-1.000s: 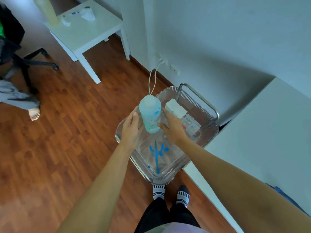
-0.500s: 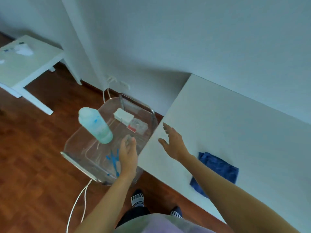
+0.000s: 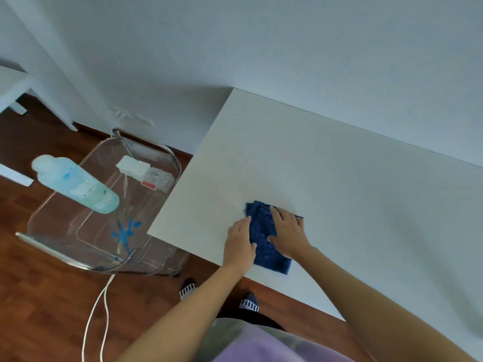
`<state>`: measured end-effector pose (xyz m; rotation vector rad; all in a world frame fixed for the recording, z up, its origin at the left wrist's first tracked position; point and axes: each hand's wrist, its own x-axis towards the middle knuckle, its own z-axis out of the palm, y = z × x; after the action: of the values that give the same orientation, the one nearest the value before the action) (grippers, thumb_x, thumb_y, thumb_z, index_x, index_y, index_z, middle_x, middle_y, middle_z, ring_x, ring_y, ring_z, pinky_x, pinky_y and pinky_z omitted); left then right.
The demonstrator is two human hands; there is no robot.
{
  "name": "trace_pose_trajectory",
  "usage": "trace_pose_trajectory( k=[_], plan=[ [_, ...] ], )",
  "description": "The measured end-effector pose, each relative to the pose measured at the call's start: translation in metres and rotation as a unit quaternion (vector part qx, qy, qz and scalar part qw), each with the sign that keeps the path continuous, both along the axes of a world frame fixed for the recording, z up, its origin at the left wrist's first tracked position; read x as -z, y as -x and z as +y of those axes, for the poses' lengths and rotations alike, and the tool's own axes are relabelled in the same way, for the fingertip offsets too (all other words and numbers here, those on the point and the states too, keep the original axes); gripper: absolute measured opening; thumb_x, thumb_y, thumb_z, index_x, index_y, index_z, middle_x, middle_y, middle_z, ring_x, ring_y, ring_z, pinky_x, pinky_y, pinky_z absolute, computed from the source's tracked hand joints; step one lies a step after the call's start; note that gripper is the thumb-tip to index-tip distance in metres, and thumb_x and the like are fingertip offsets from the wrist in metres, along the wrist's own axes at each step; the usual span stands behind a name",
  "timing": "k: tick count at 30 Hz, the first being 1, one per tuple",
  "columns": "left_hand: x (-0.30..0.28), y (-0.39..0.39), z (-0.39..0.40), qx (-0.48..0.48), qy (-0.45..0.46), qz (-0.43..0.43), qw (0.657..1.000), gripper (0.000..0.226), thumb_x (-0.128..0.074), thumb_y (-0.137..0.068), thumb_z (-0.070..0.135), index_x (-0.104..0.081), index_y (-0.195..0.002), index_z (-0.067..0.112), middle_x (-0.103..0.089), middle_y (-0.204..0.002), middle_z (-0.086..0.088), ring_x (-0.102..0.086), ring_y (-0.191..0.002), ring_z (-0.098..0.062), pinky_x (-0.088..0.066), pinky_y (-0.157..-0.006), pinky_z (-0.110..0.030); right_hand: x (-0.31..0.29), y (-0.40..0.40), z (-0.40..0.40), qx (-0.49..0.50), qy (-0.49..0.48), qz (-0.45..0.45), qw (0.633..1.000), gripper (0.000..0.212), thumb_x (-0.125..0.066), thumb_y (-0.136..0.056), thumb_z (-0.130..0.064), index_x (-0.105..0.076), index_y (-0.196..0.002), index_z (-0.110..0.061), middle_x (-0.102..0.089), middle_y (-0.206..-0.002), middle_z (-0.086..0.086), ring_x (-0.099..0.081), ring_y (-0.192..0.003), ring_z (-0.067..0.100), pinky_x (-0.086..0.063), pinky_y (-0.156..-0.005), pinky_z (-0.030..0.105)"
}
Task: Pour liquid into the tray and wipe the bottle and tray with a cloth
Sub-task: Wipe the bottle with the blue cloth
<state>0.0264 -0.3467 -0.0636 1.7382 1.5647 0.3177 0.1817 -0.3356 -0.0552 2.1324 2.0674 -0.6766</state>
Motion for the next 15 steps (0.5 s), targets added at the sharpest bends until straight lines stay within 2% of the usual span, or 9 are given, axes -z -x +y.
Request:
trace_pose_trajectory(
  k=[3, 5, 10, 13, 15],
  plan=[
    [-0.002, -0.005, -0.002, -0.038, 0.005, 0.015, 0.999, 0.067, -0.067, -0.088, 0.009, -0.034, -0.146, 0.013, -0.043, -0.139, -0.007, -0.043, -0.126, -0.022, -0.037, -0.106, -0.028, 0.0, 0.004, 0.007, -0.015, -0.014, -0.049, 0.999, 0.088, -0.067, -0.083, -0.039, -0.014, -0.15, -0.015, -0.04, -0.141, 0.011, -0.04, -0.126, 0.03, -0.029, -0.104, 0.041],
    [-0.003, -0.004, -0.001, -0.05, 0.029, 0.012, 0.998, 0.056, -0.068, -0.087, 0.008, -0.043, -0.137, 0.011, -0.051, -0.128, -0.009, -0.05, -0.119, -0.024, -0.043, -0.102, -0.03, -0.002, 0.005, 0.013, -0.026, -0.014, -0.073, 0.997, 0.083, -0.068, -0.081, -0.04, -0.023, -0.146, -0.015, -0.049, -0.13, 0.011, -0.046, -0.117, 0.03, -0.033, -0.099, 0.041],
    [-0.006, 0.007, 0.002, -0.012, 0.048, 0.041, 0.998, 0.037, -0.063, -0.092, 0.018, -0.055, -0.128, 0.008, -0.06, -0.123, -0.011, -0.058, -0.115, -0.026, -0.048, -0.097, -0.034, -0.007, 0.002, 0.017, -0.045, -0.014, -0.081, 0.996, 0.042, -0.068, -0.08, -0.041, -0.052, -0.111, -0.018, -0.059, -0.102, 0.003, -0.056, -0.1, 0.026, -0.033, -0.088, 0.037],
    [-0.015, 0.021, 0.007, -0.003, 0.015, 0.041, 0.999, 0.034, -0.062, -0.094, 0.019, -0.058, -0.126, 0.011, -0.058, -0.119, -0.012, -0.057, -0.111, -0.026, -0.048, -0.094, -0.031, -0.012, 0.006, 0.017, -0.02, -0.006, -0.009, 1.0, 0.025, -0.069, -0.078, -0.041, -0.053, -0.084, -0.022, -0.053, -0.087, -0.001, -0.053, -0.093, 0.023, -0.03, -0.081, 0.035],
    [-0.025, 0.042, 0.016, -0.022, 0.007, 0.001, 1.0, 0.029, -0.061, -0.094, 0.016, -0.06, -0.122, 0.011, -0.057, -0.115, -0.01, -0.058, -0.107, -0.024, -0.045, -0.089, -0.024, -0.02, 0.015, 0.019, 0.024, 0.003, 0.104, 0.994, 0.025, -0.075, -0.071, -0.039, -0.06, -0.079, -0.021, -0.051, -0.093, -0.002, -0.046, -0.095, 0.019, -0.033, -0.081, 0.033]
  ],
)
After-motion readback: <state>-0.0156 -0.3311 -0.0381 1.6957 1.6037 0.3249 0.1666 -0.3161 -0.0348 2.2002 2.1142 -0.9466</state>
